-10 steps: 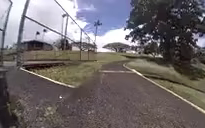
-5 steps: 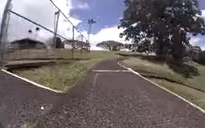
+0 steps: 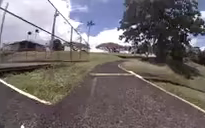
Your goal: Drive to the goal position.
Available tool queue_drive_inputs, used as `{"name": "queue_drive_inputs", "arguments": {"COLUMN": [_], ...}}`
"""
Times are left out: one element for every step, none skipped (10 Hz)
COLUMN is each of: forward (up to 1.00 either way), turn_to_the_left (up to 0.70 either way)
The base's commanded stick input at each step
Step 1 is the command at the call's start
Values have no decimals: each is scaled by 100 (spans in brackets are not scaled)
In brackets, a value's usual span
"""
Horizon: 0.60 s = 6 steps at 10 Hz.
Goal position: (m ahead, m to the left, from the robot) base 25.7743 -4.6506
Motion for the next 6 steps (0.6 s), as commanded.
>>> {"name": "queue_drive_inputs", "arguments": {"forward": [70,70,70,70,70,70], "turn_to_the_left": [0,0,0,0,0,0]}}
